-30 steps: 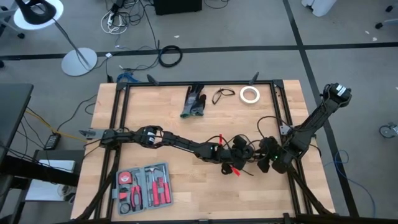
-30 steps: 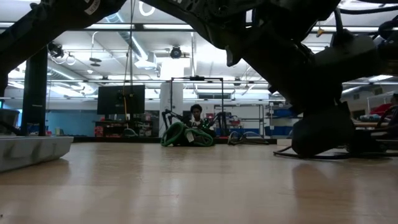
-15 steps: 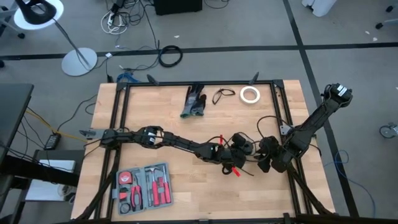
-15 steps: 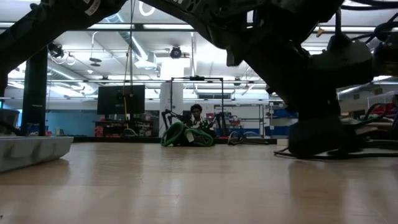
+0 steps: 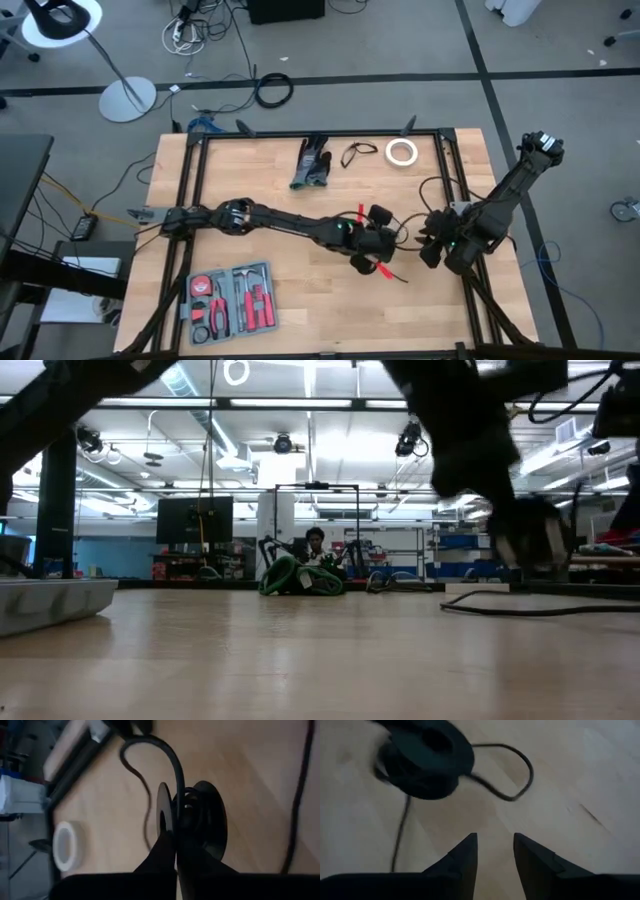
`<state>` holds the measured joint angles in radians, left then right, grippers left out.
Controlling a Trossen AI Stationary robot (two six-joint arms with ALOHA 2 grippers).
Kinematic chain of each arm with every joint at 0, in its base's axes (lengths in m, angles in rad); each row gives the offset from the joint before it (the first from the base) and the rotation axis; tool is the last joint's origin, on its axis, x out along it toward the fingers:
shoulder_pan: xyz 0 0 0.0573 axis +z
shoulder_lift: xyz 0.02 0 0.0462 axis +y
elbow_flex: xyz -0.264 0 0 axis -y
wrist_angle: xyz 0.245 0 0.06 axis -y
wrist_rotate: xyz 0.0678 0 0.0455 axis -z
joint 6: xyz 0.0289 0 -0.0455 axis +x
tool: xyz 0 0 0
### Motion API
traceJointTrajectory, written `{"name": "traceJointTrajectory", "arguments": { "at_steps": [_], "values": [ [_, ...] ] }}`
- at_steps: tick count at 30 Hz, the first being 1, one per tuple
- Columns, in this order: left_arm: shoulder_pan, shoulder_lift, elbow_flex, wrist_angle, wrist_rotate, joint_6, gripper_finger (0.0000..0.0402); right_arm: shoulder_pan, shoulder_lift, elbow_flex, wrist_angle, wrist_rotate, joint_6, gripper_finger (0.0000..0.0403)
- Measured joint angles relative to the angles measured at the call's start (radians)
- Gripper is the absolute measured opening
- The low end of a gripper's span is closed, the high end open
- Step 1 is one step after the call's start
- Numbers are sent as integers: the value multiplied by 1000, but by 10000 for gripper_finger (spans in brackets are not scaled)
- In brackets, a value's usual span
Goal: Coil cords
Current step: Coil the black wire into a spool
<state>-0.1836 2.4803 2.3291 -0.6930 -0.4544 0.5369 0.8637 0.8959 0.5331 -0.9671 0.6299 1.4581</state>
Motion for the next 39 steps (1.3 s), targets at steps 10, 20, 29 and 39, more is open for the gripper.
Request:
{"name": "traceJointTrajectory", "arguments": {
  "at_steps": [10,20,29,39],
  "values": [
    [-26,-176,2,-68,-58,-51,0,52,-15,76,14,100,-114,122],
    [-45,-287,2,-179,-64,-128,0,112,-16,246,97,345,-533,122],
    [-67,-365,2,-184,-20,-211,0,112,-11,264,366,483,-882,122],
    [-66,-396,3,-221,127,-385,0,98,1,264,712,498,-1279,120]
  ]
}}
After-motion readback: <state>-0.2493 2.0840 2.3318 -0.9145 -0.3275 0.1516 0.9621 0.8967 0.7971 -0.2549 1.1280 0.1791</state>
